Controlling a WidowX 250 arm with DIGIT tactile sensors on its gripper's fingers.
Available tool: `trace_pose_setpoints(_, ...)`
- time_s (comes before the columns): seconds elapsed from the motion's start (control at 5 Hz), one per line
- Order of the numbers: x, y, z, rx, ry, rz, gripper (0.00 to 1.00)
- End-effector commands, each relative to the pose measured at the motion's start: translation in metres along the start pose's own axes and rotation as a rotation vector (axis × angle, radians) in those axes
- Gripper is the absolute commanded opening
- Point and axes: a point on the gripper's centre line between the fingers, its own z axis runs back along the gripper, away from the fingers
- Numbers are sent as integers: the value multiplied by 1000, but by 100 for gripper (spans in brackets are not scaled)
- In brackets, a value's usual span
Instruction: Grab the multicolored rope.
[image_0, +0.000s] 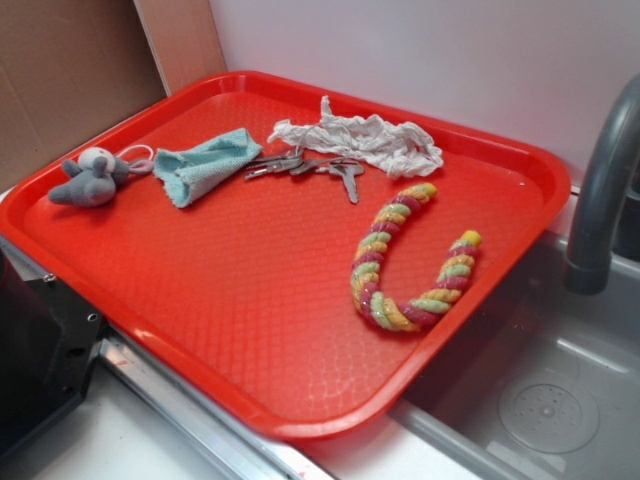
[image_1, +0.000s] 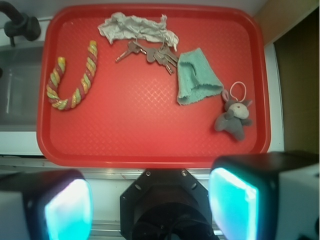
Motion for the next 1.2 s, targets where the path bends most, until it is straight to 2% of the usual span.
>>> trace_pose_setpoints(0.0,14,-15,-16,-12,-35,370,100)
trace_pose_setpoints(0.2,28,-30,-36,-23,-62,597,100)
trace_pose_setpoints(0.4,47,-49,-61,-56,-60,637,100)
trace_pose_setpoints(0.6,65,-71,-94,-23,-48,765,100)
trace_pose_setpoints(0.8,75,-83,-120,25,-53,853,100)
trace_pose_setpoints(1.0,84,-98,-150,27,-35,845,100)
